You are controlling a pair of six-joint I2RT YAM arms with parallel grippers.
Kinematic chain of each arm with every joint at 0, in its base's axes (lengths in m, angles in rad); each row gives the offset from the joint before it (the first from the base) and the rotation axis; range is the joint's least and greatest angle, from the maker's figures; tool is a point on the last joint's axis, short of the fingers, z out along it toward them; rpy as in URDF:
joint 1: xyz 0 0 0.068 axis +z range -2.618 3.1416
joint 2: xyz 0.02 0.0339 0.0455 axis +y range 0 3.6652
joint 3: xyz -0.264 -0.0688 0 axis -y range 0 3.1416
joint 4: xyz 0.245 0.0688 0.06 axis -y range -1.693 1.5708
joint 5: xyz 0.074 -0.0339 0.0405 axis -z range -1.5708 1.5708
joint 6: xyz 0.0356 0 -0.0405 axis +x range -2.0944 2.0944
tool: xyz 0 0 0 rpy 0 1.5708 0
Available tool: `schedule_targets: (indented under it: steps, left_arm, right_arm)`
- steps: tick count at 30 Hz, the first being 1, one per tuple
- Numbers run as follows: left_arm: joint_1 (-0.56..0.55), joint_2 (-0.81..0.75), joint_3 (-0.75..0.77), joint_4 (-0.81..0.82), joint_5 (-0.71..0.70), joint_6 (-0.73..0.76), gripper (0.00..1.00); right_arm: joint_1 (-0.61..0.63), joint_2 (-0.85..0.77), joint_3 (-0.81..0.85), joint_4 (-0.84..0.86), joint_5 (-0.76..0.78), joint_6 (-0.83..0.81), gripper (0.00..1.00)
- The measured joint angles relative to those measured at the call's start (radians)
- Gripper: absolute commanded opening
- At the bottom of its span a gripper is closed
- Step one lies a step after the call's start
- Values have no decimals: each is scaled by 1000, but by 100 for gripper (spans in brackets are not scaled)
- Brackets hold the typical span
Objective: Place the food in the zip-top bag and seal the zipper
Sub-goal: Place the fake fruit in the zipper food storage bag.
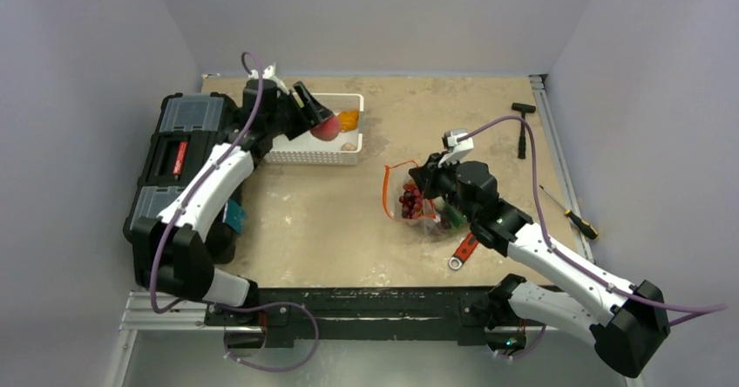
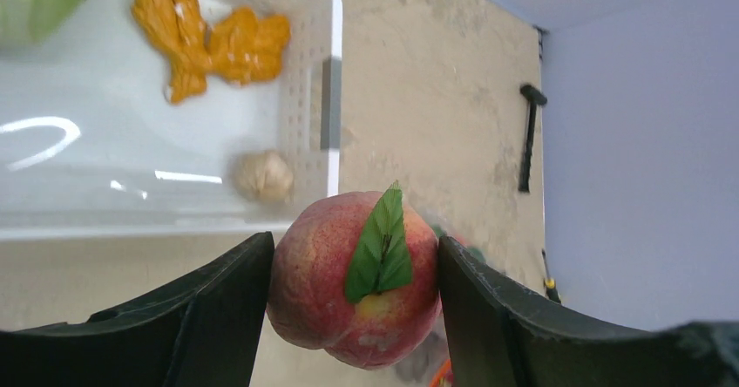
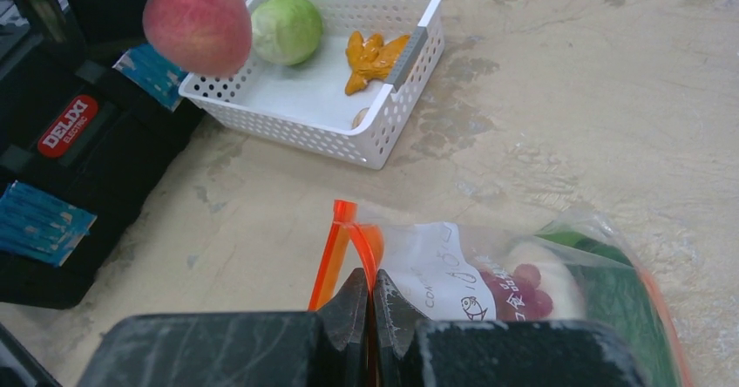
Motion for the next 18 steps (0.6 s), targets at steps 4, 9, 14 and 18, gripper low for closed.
schedule_targets:
  steps: [4, 9, 14, 18]
  left_arm:
    - [-14, -140, -209, 57, 111, -45, 6]
    - [-138, -324, -438, 101, 174, -79, 6]
    - [-373, -470, -557, 219, 139, -99, 6]
    - [-491, -468, -574, 304, 79, -104, 5]
  right_arm:
    - [0, 11, -1, 6, -23, 4, 0]
    - [0, 21, -1, 12, -48, 9, 0]
    - [0, 24, -1, 13, -71, 16, 0]
    - [0, 26, 1, 12, -98, 29, 0]
